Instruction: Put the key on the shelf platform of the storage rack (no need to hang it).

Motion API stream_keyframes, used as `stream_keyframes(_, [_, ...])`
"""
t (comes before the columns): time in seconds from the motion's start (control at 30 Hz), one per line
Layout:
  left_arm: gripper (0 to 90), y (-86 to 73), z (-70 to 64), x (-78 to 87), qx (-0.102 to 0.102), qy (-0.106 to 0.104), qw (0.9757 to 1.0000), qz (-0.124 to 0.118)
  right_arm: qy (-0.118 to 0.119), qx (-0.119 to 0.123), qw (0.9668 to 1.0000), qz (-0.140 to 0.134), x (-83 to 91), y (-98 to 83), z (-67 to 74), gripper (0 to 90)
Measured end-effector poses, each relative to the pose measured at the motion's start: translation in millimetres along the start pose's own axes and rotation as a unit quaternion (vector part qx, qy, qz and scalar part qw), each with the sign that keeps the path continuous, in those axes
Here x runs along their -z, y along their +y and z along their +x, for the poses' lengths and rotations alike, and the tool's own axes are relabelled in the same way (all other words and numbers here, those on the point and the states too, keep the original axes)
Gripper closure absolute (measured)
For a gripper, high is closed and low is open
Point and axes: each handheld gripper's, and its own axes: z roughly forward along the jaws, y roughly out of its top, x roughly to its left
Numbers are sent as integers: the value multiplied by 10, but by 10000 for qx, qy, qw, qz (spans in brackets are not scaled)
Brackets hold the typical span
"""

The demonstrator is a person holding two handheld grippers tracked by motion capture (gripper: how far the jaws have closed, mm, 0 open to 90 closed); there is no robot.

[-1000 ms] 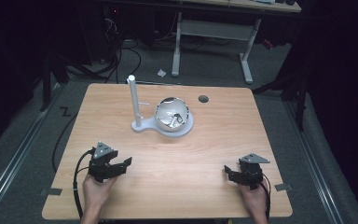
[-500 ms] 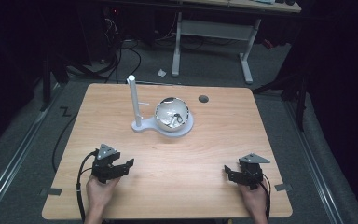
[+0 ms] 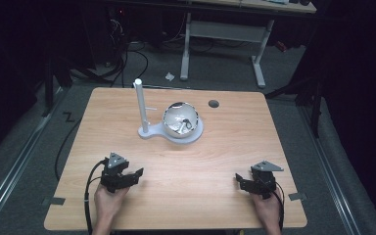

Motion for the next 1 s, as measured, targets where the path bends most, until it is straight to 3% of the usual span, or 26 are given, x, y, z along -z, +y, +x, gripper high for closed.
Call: stream_keyframes(1.0, [341,-12,-194,-227,-487,293,9980,272,-2,-14,10000,3,1,0,2,287])
